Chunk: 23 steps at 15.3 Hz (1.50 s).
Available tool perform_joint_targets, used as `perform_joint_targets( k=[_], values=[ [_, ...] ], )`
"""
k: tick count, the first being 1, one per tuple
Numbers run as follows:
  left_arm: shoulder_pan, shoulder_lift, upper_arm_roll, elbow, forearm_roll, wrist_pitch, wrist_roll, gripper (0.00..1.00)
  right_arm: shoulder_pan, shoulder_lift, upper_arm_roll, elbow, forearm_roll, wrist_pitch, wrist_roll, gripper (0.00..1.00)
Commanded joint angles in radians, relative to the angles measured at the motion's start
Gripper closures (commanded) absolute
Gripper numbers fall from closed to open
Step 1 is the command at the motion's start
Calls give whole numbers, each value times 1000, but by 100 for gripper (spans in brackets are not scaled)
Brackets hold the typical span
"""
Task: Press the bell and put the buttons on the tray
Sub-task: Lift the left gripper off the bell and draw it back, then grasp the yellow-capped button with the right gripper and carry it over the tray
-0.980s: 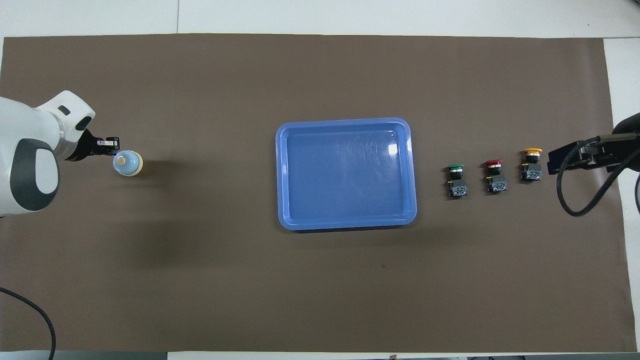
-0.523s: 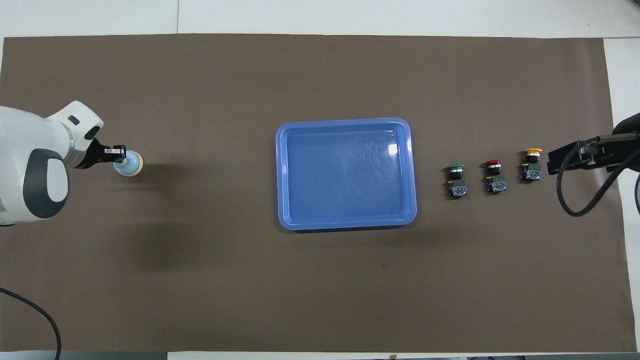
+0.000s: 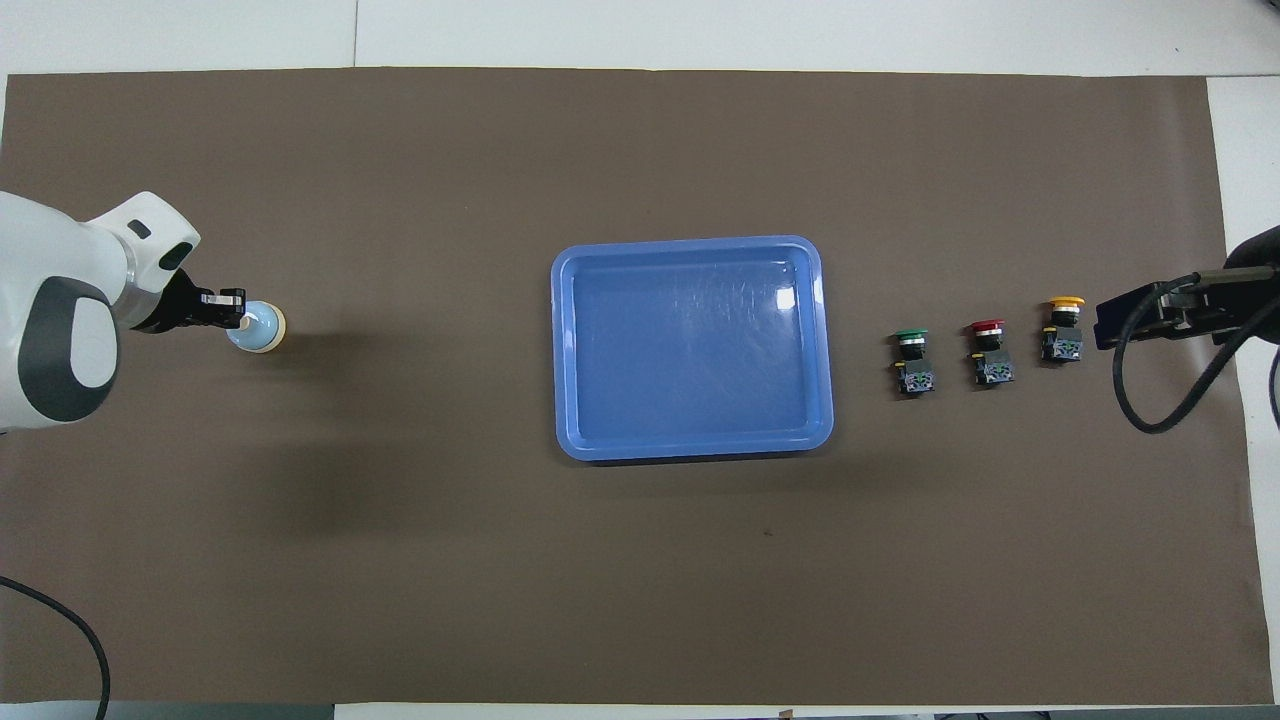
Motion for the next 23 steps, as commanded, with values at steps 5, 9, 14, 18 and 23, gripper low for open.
perform_joint_targets(
  k=[5,9,14,18,23],
  values=[
    [-34,-155,3,142,-8,-336,-7,0,-1,-4,-2,8,11,-18,5,0],
    [-34,-258,2,142,-8,-477,-6,0,-4,-7,-2,8,11,-43,-1,0],
    [-44,-314,-12,142,-10,-591,0,0,-41,-63,-3,-219,11,201,2,0],
    [-77,-318,0,137,-10,-585,-1,0,-58,-14,-3,-365,11,440,-6,0],
    [-79,-253,0,207,-8,-618,-1,0,-141,106,-2,-410,11,594,-30,0]
  ],
)
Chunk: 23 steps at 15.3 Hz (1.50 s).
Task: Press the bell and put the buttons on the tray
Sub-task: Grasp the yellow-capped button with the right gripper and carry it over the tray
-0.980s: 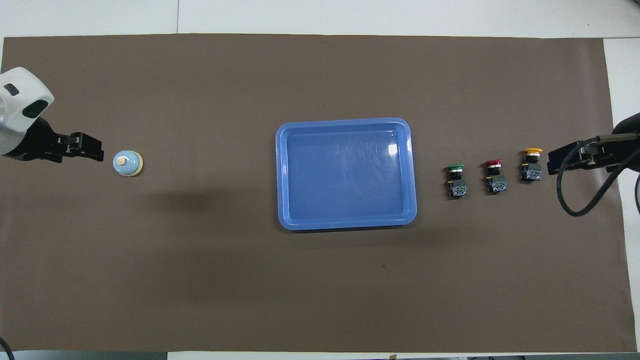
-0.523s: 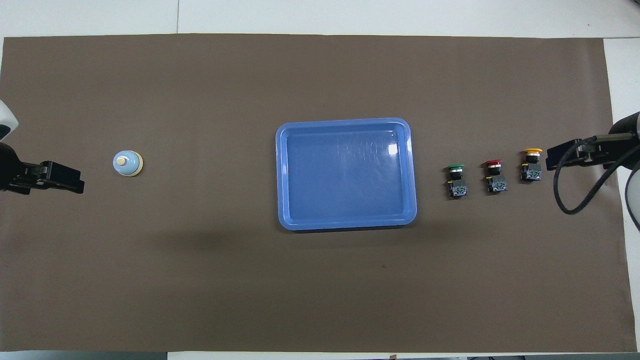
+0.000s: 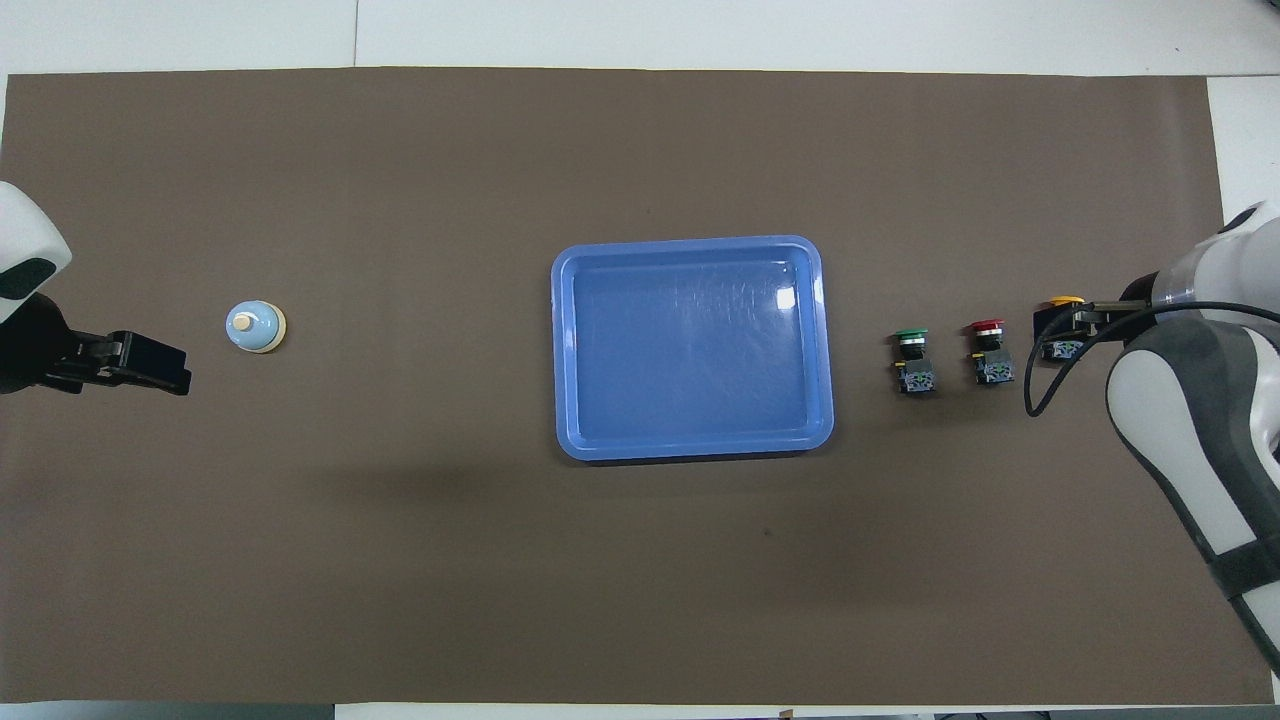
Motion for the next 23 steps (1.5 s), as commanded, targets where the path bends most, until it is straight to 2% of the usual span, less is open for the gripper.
perform_joint_targets(
  k=[1,4,7,11,16,18,20,21,22,23],
  values=[
    [-14,46,15,61,-8,-39,2,0,-44,38,5,-33,11,74,-45,0],
    [-10,49,15,46,-7,-34,2,0,-65,49,5,-90,11,172,-53,0],
    [-14,72,13,52,16,-42,0,0,-110,115,5,-87,11,207,-102,0],
    [-16,95,2,178,16,-140,0,0,-130,147,5,-87,11,246,-137,0],
    [-2,71,4,147,15,-123,-4,0,-150,209,6,-83,19,322,-145,2],
    [0,60,7,146,15,-124,-4,0,-147,218,6,-83,19,336,-142,19],
    [0,52,7,146,15,-123,-4,0,-139,220,6,-83,19,336,-140,51],
    [-2,55,2,155,-3,-33,-4,0,-138,218,5,-83,19,333,-143,73],
    [-14,72,4,217,-23,215,2,0,-135,218,6,-76,18,321,-149,97],
    [-16,84,4,221,-27,436,5,0,-135,216,9,-69,16,307,-151,100]
  ],
)
